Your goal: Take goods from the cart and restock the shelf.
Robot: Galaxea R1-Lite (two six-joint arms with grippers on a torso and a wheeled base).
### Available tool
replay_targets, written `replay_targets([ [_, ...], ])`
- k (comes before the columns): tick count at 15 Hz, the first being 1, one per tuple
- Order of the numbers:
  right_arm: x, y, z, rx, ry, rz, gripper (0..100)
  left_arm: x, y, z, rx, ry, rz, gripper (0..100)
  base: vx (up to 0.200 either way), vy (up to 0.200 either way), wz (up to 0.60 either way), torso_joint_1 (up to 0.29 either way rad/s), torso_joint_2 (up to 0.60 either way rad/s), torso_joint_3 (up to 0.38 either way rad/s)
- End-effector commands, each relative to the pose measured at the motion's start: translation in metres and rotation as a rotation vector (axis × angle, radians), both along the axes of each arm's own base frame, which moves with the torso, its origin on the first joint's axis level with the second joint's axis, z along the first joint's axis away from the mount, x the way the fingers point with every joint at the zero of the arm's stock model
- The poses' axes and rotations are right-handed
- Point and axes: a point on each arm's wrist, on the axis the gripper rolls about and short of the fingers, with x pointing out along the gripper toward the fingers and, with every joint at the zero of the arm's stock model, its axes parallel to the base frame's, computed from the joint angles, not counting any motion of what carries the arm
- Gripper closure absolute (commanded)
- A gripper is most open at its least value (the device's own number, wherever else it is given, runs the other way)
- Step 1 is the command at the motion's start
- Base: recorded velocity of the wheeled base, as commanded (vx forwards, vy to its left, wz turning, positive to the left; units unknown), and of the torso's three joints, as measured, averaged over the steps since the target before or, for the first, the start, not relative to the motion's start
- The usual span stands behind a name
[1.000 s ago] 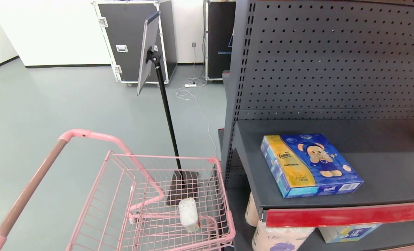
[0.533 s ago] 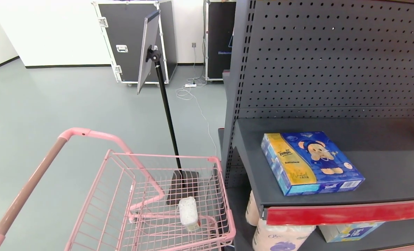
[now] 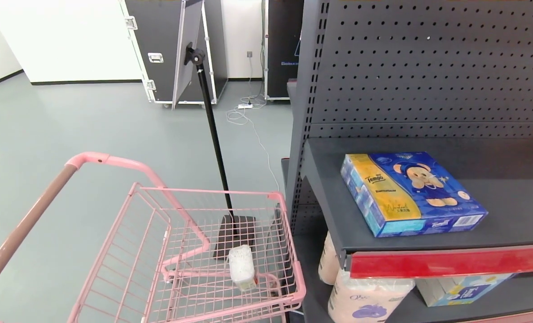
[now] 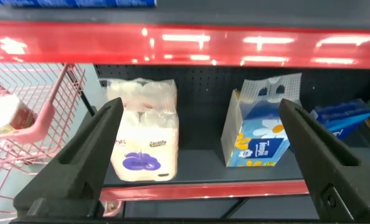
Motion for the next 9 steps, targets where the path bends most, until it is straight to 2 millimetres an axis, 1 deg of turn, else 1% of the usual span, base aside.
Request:
replay_targets([
  [1, 0.0, 0.0, 0.0, 0.0, 0.0, 0.0, 0, 0.0001, 0.0, 0.0, 0.0, 0.001, -0.001, 0, 0.0, 0.0, 0.0, -0.139, 0.39, 0.246],
  [3, 0.0, 0.0, 0.0, 0.0, 0.0, 0.0, 0, 0.0001, 0.0, 0.0, 0.0, 0.001, -0.001, 0, 0.0, 0.0, 0.0, -0.156, 0.45, 0.278],
  [9, 0.0001, 0.0, 0.0, -0.002, 0.002, 0.002, 0, 0.0001, 0.0, 0.0, 0.0, 0.001, 0.001, 0, 0.0, 0.0, 0.0, -0.177, 0.54, 0.367],
])
